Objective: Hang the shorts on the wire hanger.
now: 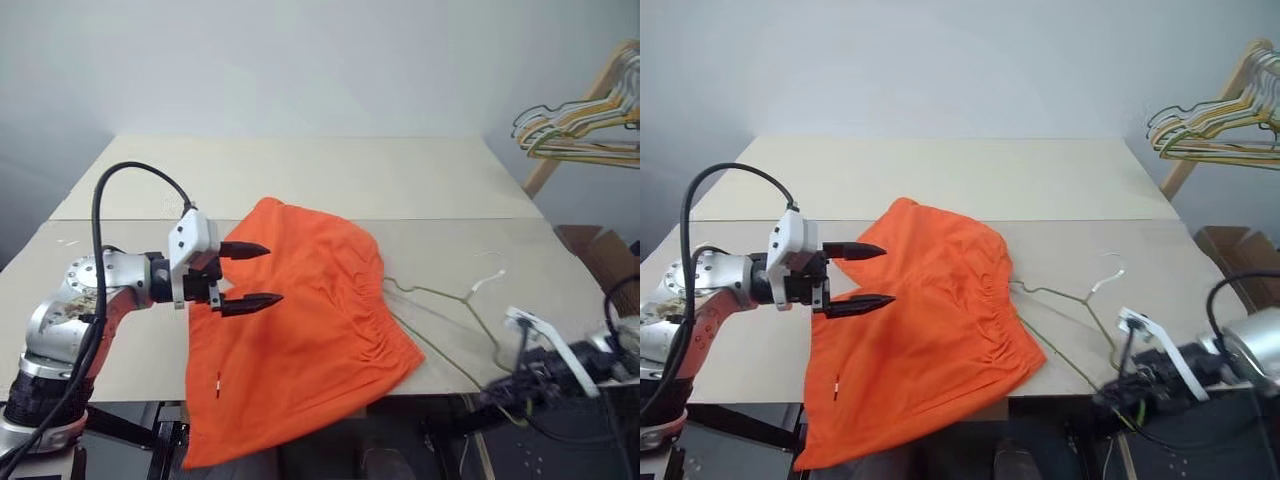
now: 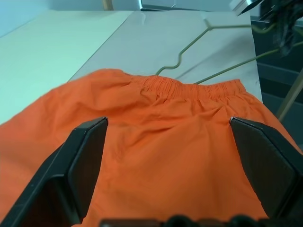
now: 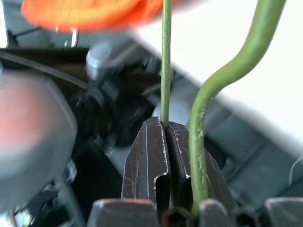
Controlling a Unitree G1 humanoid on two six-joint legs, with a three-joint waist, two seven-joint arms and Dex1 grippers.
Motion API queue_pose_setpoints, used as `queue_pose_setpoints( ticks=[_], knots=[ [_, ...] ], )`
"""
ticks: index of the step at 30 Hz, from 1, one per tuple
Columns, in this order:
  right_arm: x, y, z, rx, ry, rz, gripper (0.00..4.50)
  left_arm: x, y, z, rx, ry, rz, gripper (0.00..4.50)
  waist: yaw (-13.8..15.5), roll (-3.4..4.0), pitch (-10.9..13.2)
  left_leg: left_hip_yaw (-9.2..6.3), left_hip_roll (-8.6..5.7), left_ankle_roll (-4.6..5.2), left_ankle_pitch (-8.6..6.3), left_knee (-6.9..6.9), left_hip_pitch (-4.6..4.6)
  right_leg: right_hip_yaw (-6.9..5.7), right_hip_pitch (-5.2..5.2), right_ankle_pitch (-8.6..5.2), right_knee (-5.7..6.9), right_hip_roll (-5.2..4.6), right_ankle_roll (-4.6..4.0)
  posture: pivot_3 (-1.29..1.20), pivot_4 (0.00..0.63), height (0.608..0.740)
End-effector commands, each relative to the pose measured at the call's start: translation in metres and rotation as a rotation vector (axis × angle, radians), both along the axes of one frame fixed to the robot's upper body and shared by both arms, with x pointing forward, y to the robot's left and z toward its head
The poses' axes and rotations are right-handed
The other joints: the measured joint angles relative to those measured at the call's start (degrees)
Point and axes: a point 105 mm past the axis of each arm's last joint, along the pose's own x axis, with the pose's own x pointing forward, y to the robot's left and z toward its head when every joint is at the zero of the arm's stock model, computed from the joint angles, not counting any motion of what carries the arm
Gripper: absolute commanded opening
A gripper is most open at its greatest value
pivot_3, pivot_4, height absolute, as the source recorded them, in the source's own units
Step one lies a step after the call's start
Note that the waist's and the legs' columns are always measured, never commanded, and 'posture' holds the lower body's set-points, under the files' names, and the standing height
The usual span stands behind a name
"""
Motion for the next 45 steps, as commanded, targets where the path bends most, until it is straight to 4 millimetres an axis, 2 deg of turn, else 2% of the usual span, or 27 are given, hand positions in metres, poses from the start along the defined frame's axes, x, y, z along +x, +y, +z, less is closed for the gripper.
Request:
queue_pose_setpoints(
  ticks=[1, 3, 7, 10, 18, 20, 23, 27, 31, 34, 37, 42, 45],
  knots=[
    [0.022, -0.001, 0.005, -0.008, -0.031, -0.056, 0.00, 0.002, 0.000, 0.012, 0.008, -0.060, -0.011, 4.47, 0.2, 0.01, 0.0, 0.00, 0.00, 0.00, 0.00, 0.00, -0.05, 0.00, -0.04, 0.09, 0.00, 0.00, -0.14, 0.04, 0.066, 0.740],
    [0.026, 0.003, 0.005, 0.006, -0.027, -0.042, 0.00, 0.002, 0.000, 0.012, 0.013, -0.063, -0.012, 4.47, 0.4, 0.01, 0.0, 0.00, -0.03, 0.00, 0.00, 0.00, -0.17, -0.01, -0.13, 0.17, -0.03, -0.02, -0.27, 0.04, 0.066, 0.740],
    [0.014, 0.013, 0.011, 0.053, -0.006, 0.095, 0.00, 0.003, 0.001, 0.013, 0.022, -0.072, -0.008, 4.47, 1.2, 0.02, 0.0, -0.03, -0.06, 0.00, -0.02, 0.03, -0.30, -0.06, -0.17, 0.15, -0.06, -0.07, -0.24, 0.06, 0.066, 0.740],
    [0.015, 0.017, 0.015, 0.074, 0.003, 0.124, 0.00, 0.004, 0.002, 0.013, 0.025, -0.074, -0.005, 4.47, 1.2, 0.05, 0.0, -0.02, -0.06, 0.00, -0.02, 0.06, -0.27, -0.06, -0.17, 0.17, -0.04, -0.07, -0.21, 0.06, 0.067, 0.740],
    [0.066, 0.029, -0.002, 0.078, -0.036, -0.095, 0.00, 0.003, 0.001, 0.010, 0.035, -0.078, -0.009, 4.47, 0.4, 0.04, 0.0, -0.05, 0.00, 0.00, -0.02, 0.04, -0.18, -0.05, -0.11, 0.23, -0.03, 0.03, -0.25, 0.07, 0.064, 0.740],
    [0.071, 0.031, -0.009, 0.078, -0.034, -0.118, 0.00, 0.002, 0.001, 0.010, 0.037, -0.080, -0.008, 4.47, 0.5, 0.05, 0.0, -0.05, -0.04, 0.00, -0.02, 0.04, -0.32, -0.05, -0.22, 0.24, -0.02, -0.02, -0.25, 0.07, 0.062, 0.740],
    [0.060, 0.038, -0.010, 0.106, -0.012, -0.045, 0.00, 0.000, 0.002, 0.010, 0.043, -0.083, -0.008, 4.47, 1.2, 0.05, 0.0, -0.05, -0.08, 0.00, -0.02, 0.08, -0.44, -0.06, -0.30, 0.26, -0.03, -0.06, -0.23, 0.08, 0.060, 0.740],
    [0.035, 0.038, 0.010, 0.183, 0.006, 0.115, 0.00, -0.001, 0.004, 0.010, 0.053, -0.087, -0.004, 4.47, 1.9, 0.07, 0.0, -0.05, -0.07, 0.00, -0.02, 0.11, -0.44, -0.08, -0.30, 0.27, -0.01, -0.06, -0.21, 0.10, 0.056, 0.740],
    [0.012, 0.035, 0.022, 0.169, 0.030, 0.231, 0.00, -0.003, 0.005, 0.009, 0.061, -0.087, -0.004, 4.47, 2.0, 0.09, 0.0, -0.05, -0.06, 0.00, -0.02, 0.12, -0.44, -0.09, -0.31, 0.27, -0.02, -0.06, -0.19, 0.11, 0.054, 0.740],
    [-0.005, 0.035, 0.022, 0.145, 0.066, 0.286, 0.00, -0.005, 0.005, 0.007, 0.068, -0.084, -0.010, 4.47, 1.9, 0.09, 0.0, -0.08, -0.02, 0.00, -0.02, 0.12, -0.41, -0.12, -0.30, 0.26, -0.01, -0.03, -0.19, 0.11, 0.053, 0.740],
    [0.005, 0.036, 0.012, 0.096, 0.062, 0.245, 0.00, -0.005, 0.005, 0.004, 0.073, -0.080, -0.016, 4.47, 1.6, 0.08, 0.0, -0.05, -0.01, 0.00, -0.02, 0.12, -0.37, -0.09, -0.28, 0.26, -0.02, -0.02, -0.19, 0.11, 0.052, 0.740],
    [0.058, 0.040, -0.004, 0.059, 0.013, 0.025, 0.00, -0.003, 0.003, 0.005, 0.079, -0.085, -0.034, 4.47, 1.4, 0.08, 0.0, -0.05, -0.01, -0.01, -0.01, 0.11, -0.21, -0.06, -0.16, 0.30, -0.02, 0.02, -0.24, 0.10, 0.049, 0.740],
    [0.079, 0.045, -0.013, 0.077, 0.005, -0.065, 0.00, -0.004, 0.002, 0.005, 0.083, -0.086, -0.039, 4.47, 1.8, 0.08, 0.0, -0.06, -0.03, -0.01, -0.01, 0.09, -0.33, -0.08, -0.24, 0.30, -0.03, 0.01, -0.25, 0.10, 0.054, 0.740]
  ],
)
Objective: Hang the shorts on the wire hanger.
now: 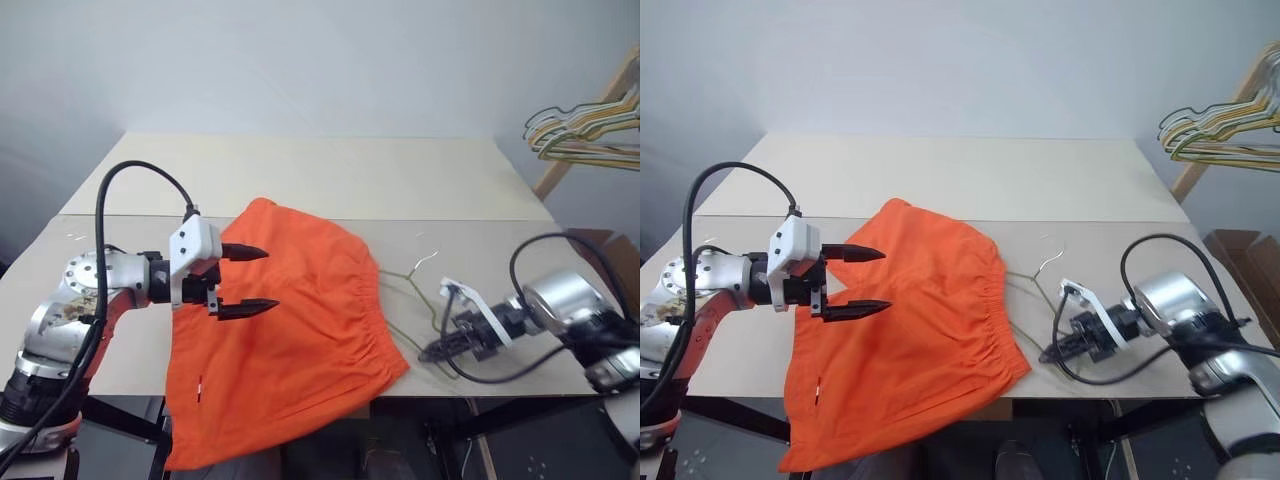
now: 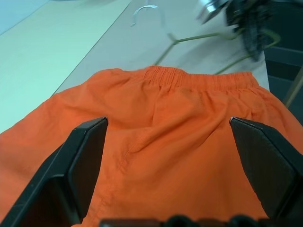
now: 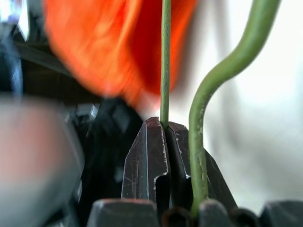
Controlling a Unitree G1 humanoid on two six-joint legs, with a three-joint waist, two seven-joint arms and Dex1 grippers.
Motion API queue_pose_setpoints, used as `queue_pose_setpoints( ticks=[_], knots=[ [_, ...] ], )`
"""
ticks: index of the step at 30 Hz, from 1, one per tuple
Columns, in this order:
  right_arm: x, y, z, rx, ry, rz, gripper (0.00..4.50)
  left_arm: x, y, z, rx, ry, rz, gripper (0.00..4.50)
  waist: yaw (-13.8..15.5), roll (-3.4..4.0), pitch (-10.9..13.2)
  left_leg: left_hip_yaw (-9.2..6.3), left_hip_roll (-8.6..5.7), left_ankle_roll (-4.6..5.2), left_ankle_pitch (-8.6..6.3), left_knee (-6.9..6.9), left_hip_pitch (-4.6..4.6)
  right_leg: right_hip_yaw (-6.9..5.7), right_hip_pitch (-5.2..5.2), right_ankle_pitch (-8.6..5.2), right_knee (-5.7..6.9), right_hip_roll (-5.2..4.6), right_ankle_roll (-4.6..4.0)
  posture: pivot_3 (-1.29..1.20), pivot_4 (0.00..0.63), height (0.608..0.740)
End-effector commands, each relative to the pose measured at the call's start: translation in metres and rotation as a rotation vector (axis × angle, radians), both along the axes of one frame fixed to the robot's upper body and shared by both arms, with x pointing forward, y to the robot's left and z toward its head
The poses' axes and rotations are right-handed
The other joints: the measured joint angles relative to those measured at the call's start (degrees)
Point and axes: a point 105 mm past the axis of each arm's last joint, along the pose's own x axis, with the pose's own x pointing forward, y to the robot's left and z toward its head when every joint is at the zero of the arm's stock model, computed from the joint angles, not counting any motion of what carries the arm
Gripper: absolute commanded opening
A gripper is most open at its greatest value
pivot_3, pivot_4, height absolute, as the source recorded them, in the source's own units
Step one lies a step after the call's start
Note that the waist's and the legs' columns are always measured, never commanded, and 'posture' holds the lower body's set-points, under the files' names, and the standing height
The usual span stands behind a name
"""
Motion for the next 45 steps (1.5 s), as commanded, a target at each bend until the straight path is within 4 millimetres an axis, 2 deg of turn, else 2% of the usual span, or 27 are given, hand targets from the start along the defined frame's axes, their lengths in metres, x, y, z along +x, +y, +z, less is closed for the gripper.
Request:
queue_pose_setpoints(
  ticks=[1, 3, 7, 12, 18, 21, 25, 32, 34, 36, 41, 45],
  knots=[
    [0.026, -0.003, -0.001, 0.012, -0.033, -0.133, 0.00, -0.001, -0.001, 0.008, 0.014, -0.048, -0.015, 4.47, 0.3, 0.00, 0.0, 0.00, 0.00, 0.00, 0.00, 0.00, -0.06, -0.02, -0.03, 0.00, 0.00, 0.00, 0.00, 0.11, 0.055, 0.740],
    [0.028, 0.004, -0.003, 0.036, -0.027, -0.130, 0.00, -0.002, -0.001, 0.007, 0.017, -0.048, -0.016, 4.47, 0.6, 0.00, 0.0, -0.01, -0.04, 0.00, 0.00, 0.00, -0.19, -0.03, -0.14, 0.00, 0.01, -0.05, 0.00, 0.11, 0.055, 0.740],
    [0.020, 0.013, 0.007, 0.096, -0.041, -0.034, 0.00, -0.006, 0.001, 0.007, 0.026, -0.041, -0.013, 4.47, 0.8, 0.01, 0.0, -0.01, -0.04, 0.00, 0.00, 0.02, -0.21, -0.03, -0.16, 0.02, 0.04, -0.05, 0.01, 0.12, 0.062, 0.740],
    [0.036, -0.003, 0.014, 0.018, -0.154, -0.059, 0.00, -0.007, 0.003, 0.005, 0.033, -0.038, -0.007, 4.47, 0.8, 0.01, 0.0, -0.01, -0.01, 0.00, 0.00, 0.02, -0.12, -0.03, -0.14, 0.03, 0.11, -0.02, 0.00, 0.12, 0.059, 0.740],
    [0.046, -0.020, 0.038, -0.037, -0.295, -0.058, 0.00, -0.006, 0.001, 0.004, 0.032, -0.041, -0.010, 4.47, 0.8, 0.01, 0.0, 0.00, -0.02, -0.01, 0.00, 0.02, -0.24, -0.02, -0.26, 0.03, 0.09, -0.03, 0.00, 0.10, 0.054, 0.740],
    [0.050, -0.022, 0.056, -0.043, -0.381, -0.046, 0.00, -0.005, 0.000, 0.003, 0.033, -0.042, -0.022, 4.47, 0.6, 0.02, 0.0, 0.00, -0.01, 0.00, 0.00, 0.02, -0.23, -0.02, -0.25, 0.03, 0.09, -0.03, 0.00, 0.07, 0.046, 0.740],
    [0.056, -0.018, 0.070, -0.118, -0.521, 0.009, 0.00, -0.002, -0.002, 0.004, 0.037, -0.049, -0.036, 4.47, 0.1, 0.03, 0.0, 0.01, -0.01, -0.01, 0.01, 0.02, -0.21, -0.02, -0.25, 0.04, 0.10, -0.02, 0.00, 0.05, 0.039, 0.740],
    [0.065, -0.006, 0.116, -0.365, -0.849, 0.149, 0.00, 0.009, 0.003, 0.013, 0.064, -0.089, -0.041, 4.47, -0.3, 0.06, 0.0, 0.04, -0.04, -0.08, 0.05, 0.03, -0.49, 0.06, -0.69, 0.03, 0.41, -0.05, 0.00, 0.03, 0.028, 0.740],
    [0.063, -0.001, 0.125, -0.461, -0.958, 0.244, 0.00, 0.016, 0.007, 0.020, 0.077, -0.118, -0.033, 4.47, -0.4, 0.06, 0.0, 0.04, -0.03, -0.08, 0.05, 0.03, -0.49, 0.04, -0.71, 0.03, 0.45, -0.04, 0.00, 0.02, 0.025, 0.740],
    [0.054, 0.016, 0.132, -0.465, -1.027, 0.336, 0.00, 0.027, 0.012, 0.034, 0.090, -0.171, -0.017, 4.47, -0.5, 0.06, 0.0, 0.04, -0.03, -0.09, 0.05, 0.03, -0.49, 0.04, -0.71, 0.03, 0.46, -0.03, 0.00, 0.01, 0.021, 0.740],
    [0.036, 0.045, 0.133, -0.493, -1.138, 0.526, 0.00, 0.049, 0.021, 0.070, 0.121, -0.299, -0.006, 4.47, -1.1, 0.05, -0.1, 0.03, -0.03, -0.12, 0.07, 0.05, -0.50, 0.02, -0.69, 0.03, 0.45, -0.03, 0.00, -0.01, 0.015, 0.740],
    [0.034, 0.056, 0.130, -0.526, -1.185, 0.611, 0.00, 0.053, 0.021, 0.080, 0.185, -0.341, -0.071, 4.47, -1.6, 0.07, -0.1, 0.04, -0.05, -0.12, 0.07, 0.06, -0.53, 0.03, -0.71, 0.03, 0.45, -0.05, 0.01, -0.03, 0.005, 0.740]
  ],
)
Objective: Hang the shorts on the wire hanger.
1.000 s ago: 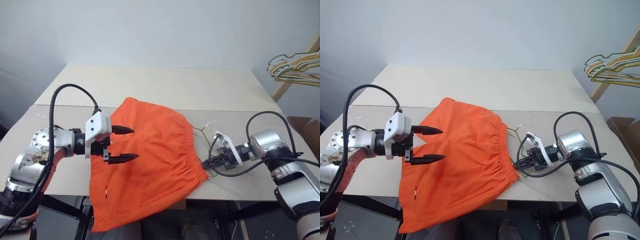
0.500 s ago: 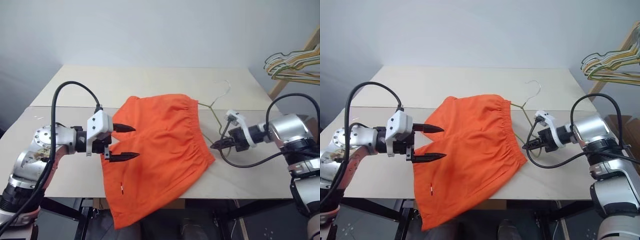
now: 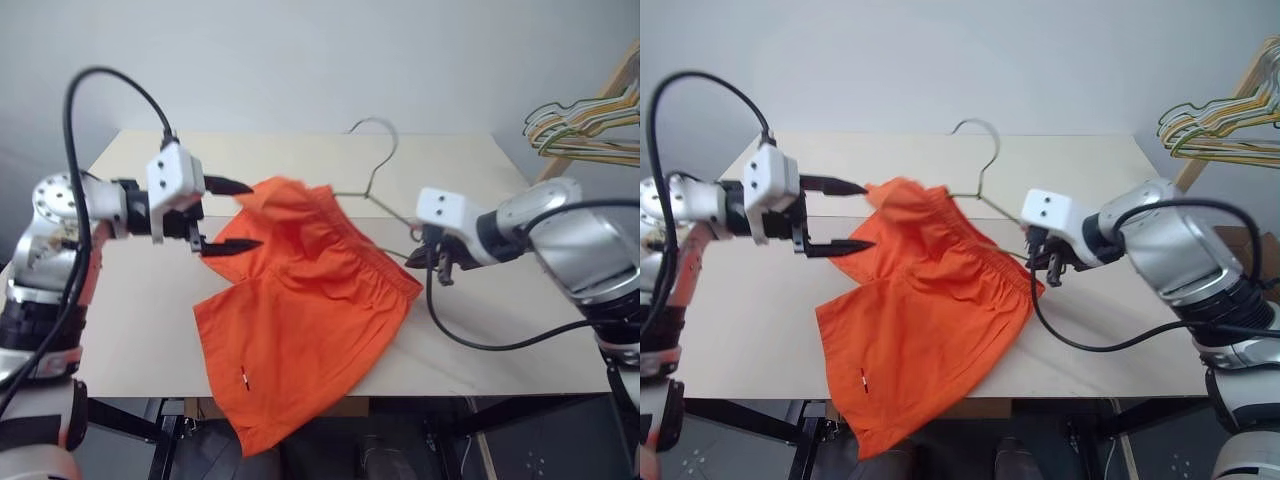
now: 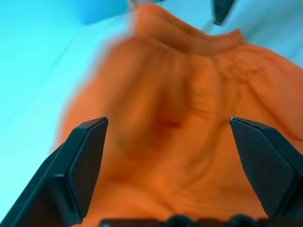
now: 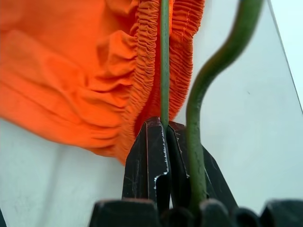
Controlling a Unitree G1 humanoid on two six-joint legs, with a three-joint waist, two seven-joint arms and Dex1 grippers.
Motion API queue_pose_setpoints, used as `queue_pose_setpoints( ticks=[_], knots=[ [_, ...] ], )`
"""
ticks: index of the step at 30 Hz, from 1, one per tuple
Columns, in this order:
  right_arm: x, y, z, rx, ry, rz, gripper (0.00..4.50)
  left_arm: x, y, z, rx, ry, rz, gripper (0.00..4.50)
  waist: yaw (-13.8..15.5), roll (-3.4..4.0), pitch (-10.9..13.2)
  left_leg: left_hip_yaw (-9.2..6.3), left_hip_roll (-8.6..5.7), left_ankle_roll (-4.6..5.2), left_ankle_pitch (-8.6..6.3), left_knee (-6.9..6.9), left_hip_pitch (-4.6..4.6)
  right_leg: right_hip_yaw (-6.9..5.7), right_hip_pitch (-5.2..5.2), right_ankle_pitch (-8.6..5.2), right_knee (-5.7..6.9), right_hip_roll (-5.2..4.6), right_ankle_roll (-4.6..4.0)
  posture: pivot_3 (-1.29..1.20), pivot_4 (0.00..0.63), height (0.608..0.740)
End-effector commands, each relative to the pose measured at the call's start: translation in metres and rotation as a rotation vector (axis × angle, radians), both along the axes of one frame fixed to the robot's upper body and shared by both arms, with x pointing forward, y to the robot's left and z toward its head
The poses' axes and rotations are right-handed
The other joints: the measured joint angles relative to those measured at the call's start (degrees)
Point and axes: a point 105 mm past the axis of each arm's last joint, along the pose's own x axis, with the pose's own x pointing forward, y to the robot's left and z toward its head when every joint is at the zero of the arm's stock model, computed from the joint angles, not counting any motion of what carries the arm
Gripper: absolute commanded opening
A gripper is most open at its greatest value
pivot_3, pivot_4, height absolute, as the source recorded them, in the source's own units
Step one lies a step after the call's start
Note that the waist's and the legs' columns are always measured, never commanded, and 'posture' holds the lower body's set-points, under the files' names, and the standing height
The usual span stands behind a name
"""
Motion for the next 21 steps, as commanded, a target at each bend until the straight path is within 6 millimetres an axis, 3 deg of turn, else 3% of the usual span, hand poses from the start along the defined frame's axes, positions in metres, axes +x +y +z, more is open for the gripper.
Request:
queue_pose_setpoints(
  ticks=[1, 9, 17, 21],
  knots=[
    [0.002, 0.008, 0.013, -0.067, -0.114, 0.072, 0.00, 0.000, 0.002, 0.008, 0.097, -0.044, -0.060, 4.47, -0.2, 0.00, 0.0, 0.00, 0.00, 0.00, 0.00, 0.00, 0.01, 0.00, 0.00, 0.00, 0.00, 0.00, 0.00, -0.03, 0.005, 0.740],
    [0.006, 0.017, 0.009, -0.131, -0.132, 0.146, 0.00, 0.001, -0.017, -0.026, 0.238, 0.059, -0.228, 4.47, -1.3, 0.01, -0.1, -0.01, 0.01, -0.01, 0.01, 0.01, 0.00, -0.01, -0.01, 0.00, 0.05, 0.01, 0.00, -0.04, 0.000, 0.740],
    [0.003, 0.023, 0.013, -0.130, -0.118, 0.180, 0.00, 0.028, -0.035, -0.060, 0.346, 0.045, -0.184, 4.47, -1.7, 0.01, -0.2, -0.03, 0.01, -0.01, 0.01, 0.05, 0.00, -0.01, -0.03, 0.00, 0.15, 0.01, 0.00, -0.05, 0.000, 0.740],
    [0.002, 0.023, 0.016, -0.118, -0.109, 0.173, 0.00, 0.030, -0.030, -0.073, 0.422, 0.045, -0.194, 3.58, -2.2, 0.02, -0.2, -0.03, 0.01, -0.01, 0.01, 0.05, -0.01, 0.00, -0.07, 0.00, 0.17, 0.01, 0.00, -0.06, 0.000, 0.740]
  ],
)
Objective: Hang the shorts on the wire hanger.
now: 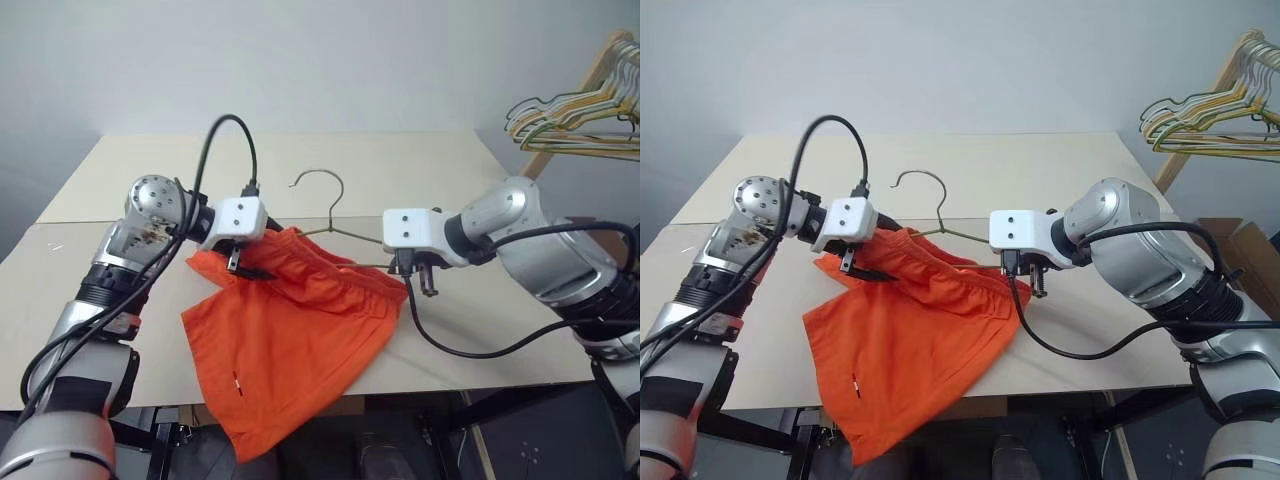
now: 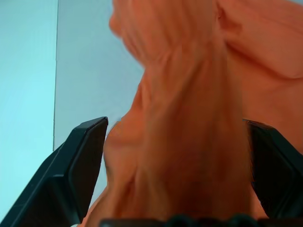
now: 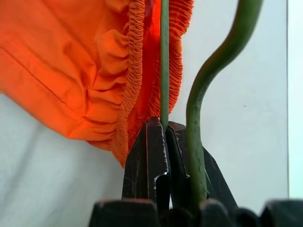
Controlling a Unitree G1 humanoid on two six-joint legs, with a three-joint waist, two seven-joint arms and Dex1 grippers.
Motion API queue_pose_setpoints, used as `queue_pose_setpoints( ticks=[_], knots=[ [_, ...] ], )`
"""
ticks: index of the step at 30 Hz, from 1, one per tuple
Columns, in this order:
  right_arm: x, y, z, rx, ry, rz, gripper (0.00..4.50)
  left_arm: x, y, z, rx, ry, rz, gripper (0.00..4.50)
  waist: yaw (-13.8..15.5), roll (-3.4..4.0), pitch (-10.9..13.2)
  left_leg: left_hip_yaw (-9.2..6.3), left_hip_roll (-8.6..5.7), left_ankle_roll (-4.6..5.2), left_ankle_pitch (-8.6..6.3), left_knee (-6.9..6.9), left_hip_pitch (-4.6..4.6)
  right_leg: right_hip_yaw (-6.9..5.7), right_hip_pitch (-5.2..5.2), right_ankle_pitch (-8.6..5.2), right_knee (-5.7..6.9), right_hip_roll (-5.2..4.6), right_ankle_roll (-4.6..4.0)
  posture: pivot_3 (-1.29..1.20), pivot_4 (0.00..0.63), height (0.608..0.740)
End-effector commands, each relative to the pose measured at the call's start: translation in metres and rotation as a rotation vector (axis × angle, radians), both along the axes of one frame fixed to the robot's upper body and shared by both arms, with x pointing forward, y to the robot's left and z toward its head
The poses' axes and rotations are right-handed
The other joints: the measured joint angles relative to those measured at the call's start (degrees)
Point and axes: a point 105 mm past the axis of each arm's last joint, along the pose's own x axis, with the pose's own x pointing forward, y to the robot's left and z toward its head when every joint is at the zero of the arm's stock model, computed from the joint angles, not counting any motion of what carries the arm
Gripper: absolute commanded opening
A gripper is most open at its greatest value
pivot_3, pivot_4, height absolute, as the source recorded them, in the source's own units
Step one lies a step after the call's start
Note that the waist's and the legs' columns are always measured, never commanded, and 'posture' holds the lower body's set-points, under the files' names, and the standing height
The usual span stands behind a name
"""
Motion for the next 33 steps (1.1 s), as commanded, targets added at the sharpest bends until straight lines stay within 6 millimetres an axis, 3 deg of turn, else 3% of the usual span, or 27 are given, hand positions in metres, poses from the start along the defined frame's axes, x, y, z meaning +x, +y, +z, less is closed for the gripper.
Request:
queue_pose_setpoints(
  ticks=[1, 7, 11, 20, 26, 30, 33],
  knots=[
    [0.000, 0.003, 0.018, 0.022, -0.053, 0.005, 0.00, 0.005, -0.001, 0.010, 0.019, -0.060, -0.012, 3.21, -0.3, 0.00, 0.0, 0.00, 0.00, 0.00, 0.00, 0.00, 0.00, 0.00, -0.01, 0.00, 0.02, 0.00, 0.00, -0.07, 0.000, 0.740],
    [-0.003, 0.004, 0.017, 0.041, -0.026, -0.008, 0.00, 0.009, -0.006, 0.012, -0.032, -0.069, 0.011, 1.15, -0.7, 0.00, 0.0, -0.02, 0.00, 0.00, 0.00, 0.02, -0.03, 0.00, -0.02, 0.00, 0.07, -0.01, 0.00, -0.07, 0.000, 0.740],
    [-0.003, 0.005, 0.016, 0.051, -0.016, -0.025, 0.00, 0.009, -0.009, 0.015, -0.064, -0.061, 0.021, 0.01, -1.0, 0.00, 0.0, -0.03, -0.01, 0.00, 0.00, 0.02, -0.05, 0.00, -0.06, 0.00, 0.12, -0.02, 0.00, -0.07, 0.000, 0.740],
    [-0.009, 0.004, 0.011, 0.077, -0.035, 0.004, 0.00, 0.003, -0.014, 0.017, -0.112, 0.010, 0.020, 0.00, -1.1, 0.01, 0.0, -0.07, -0.01, 0.00, 0.00, 0.06, -0.18, -0.02, -0.17, 0.00, 0.20, -0.02, 0.01, -0.08, 0.000, 0.740],
    [-0.005, -0.024, 0.016, 0.092, -0.069, -0.099, 1.87, 0.005, -0.010, 0.018, -0.135, 0.042, 0.057, 0.00, -1.1, 0.01, -0.1, -0.09, -0.03, 0.00, 0.00, 0.15, -0.22, -0.03, -0.18, 0.00, 0.22, -0.04, 0.01, -0.09, 0.000, 0.740],
    [0.008, -0.057, 0.046, 0.205, -0.137, -0.297, 3.27, 0.004, -0.008, 0.018, -0.155, 0.066, 0.081, 0.00, -1.2, 0.01, -0.1, -0.09, -0.03, 0.00, 0.00, 0.15, -0.22, -0.03, -0.21, 0.00, 0.25, -0.03, 0.01, -0.09, 0.006, 0.740],
    [0.007, -0.086, 0.057, 0.279, -0.163, -0.422, 4.33, 0.003, -0.006, 0.019, -0.174, 0.085, 0.097, 0.00, -1.1, 0.01, -0.1, -0.09, -0.03, 0.00, 0.00, 0.15, -0.23, -0.02, -0.20, -0.01, 0.22, -0.04, 0.01, -0.10, 0.013, 0.740]
  ],
)
